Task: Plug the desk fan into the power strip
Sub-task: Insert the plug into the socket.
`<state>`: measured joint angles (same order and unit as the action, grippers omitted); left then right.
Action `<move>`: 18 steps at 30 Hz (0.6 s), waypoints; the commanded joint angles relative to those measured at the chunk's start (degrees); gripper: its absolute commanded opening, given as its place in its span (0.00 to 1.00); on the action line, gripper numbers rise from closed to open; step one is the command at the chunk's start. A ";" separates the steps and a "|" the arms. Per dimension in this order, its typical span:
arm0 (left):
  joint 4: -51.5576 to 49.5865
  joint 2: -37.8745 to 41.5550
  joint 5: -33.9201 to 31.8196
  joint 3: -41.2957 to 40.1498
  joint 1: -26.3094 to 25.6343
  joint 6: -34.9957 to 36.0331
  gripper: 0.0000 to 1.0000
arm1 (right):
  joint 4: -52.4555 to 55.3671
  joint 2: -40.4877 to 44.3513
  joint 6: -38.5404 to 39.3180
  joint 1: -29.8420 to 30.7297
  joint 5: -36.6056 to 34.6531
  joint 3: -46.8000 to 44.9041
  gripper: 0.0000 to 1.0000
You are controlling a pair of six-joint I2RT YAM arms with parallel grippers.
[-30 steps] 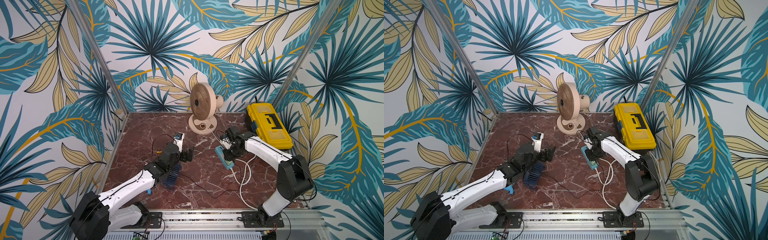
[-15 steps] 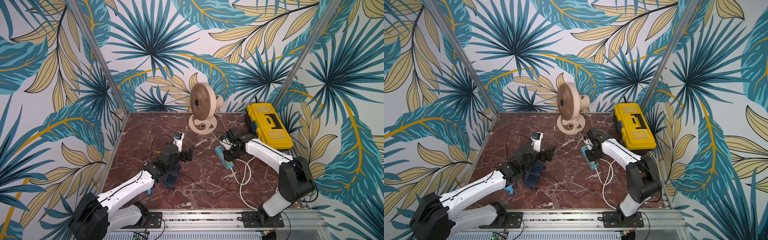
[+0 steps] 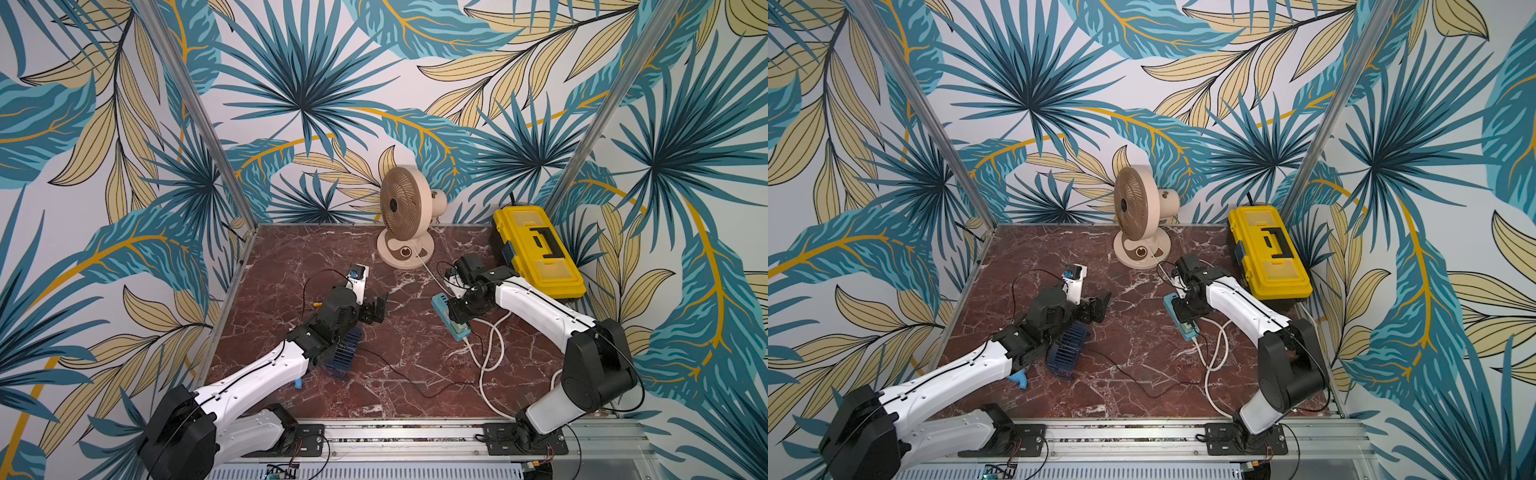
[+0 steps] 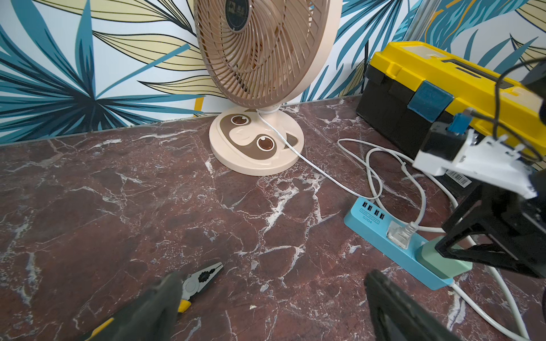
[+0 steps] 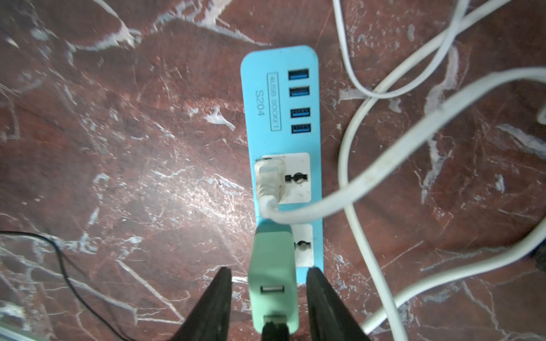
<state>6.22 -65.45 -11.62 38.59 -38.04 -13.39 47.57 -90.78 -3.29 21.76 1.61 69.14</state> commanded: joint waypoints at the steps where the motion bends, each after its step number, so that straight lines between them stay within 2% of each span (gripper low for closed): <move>1: 1.03 1.94 -0.60 -1.28 0.07 0.48 1.00 | 2.05 1.83 -1.64 -0.04 1.18 1.21 0.51; 10: 1.03 2.17 -0.37 -1.28 0.08 0.56 1.00 | 2.21 0.01 -1.34 -0.02 -1.01 -1.51 0.54; 18: 1.00 2.35 -0.37 -1.32 0.07 0.64 1.00 | 2.11 -2.04 -0.96 0.13 -0.80 -2.70 0.44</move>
<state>6.26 -64.23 -11.62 38.39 -38.04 -13.32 48.53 -91.74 -3.97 21.76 1.26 67.48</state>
